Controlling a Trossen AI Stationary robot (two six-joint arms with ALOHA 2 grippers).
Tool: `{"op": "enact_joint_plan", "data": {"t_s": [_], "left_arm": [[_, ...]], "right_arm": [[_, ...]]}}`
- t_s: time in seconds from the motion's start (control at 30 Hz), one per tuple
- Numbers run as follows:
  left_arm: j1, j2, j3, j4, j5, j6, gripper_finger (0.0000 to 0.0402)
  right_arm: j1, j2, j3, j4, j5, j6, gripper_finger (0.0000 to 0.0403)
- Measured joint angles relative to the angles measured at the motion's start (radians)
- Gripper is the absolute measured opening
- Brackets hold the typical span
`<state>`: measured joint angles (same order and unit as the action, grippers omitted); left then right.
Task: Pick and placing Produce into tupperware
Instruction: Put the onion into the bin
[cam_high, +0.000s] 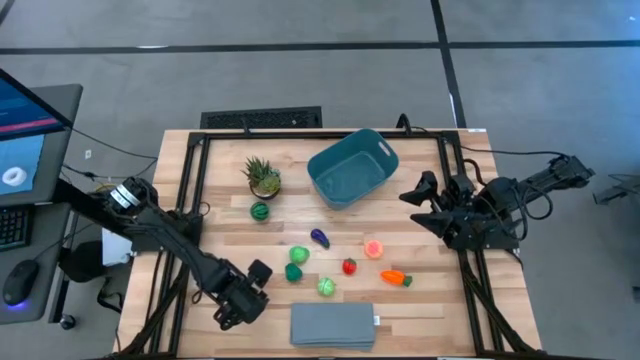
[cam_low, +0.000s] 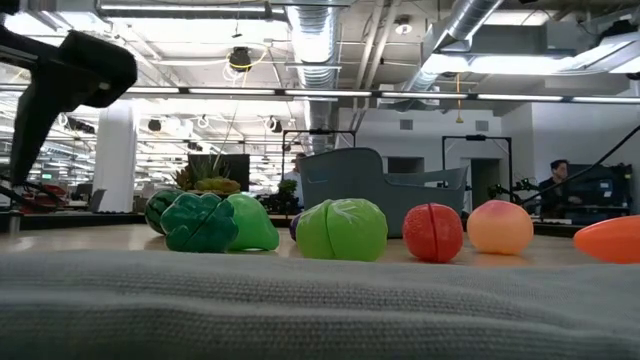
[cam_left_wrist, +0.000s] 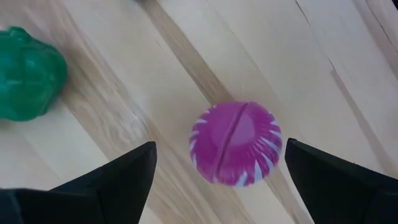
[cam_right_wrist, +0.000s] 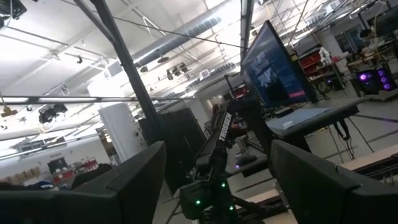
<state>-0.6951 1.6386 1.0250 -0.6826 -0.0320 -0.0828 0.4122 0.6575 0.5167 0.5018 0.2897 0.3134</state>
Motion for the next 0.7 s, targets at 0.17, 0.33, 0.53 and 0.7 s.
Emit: {"op": "enact_joint_plan", "data": {"t_s": [0.17, 0.33, 0.53, 0.7], "left_arm": [[0.008, 0.000, -0.044, 0.073, 0.037, -0.003, 0.0344], [0.007, 0.000, -0.061, 0.079, 0.048, -0.023, 0.0344], [0.012, 0.002, -0.061, 0.100, 0.053, -0.012, 0.0344], [0.015, 0.064, -0.062, 0.102, 0.115, 0.007, 0.0344]], "right_arm": [[0.000, 0.000, 0.000, 0.000, 0.000, 0.000, 0.0313], [0.000, 0.000, 0.000, 0.000, 0.000, 0.000, 0.0313], [0.000, 0.000, 0.000, -0.001, 0.000, 0.000, 0.0313], [0.000, 0.000, 0.000, -0.001, 0.000, 0.000, 0.0313]]}}
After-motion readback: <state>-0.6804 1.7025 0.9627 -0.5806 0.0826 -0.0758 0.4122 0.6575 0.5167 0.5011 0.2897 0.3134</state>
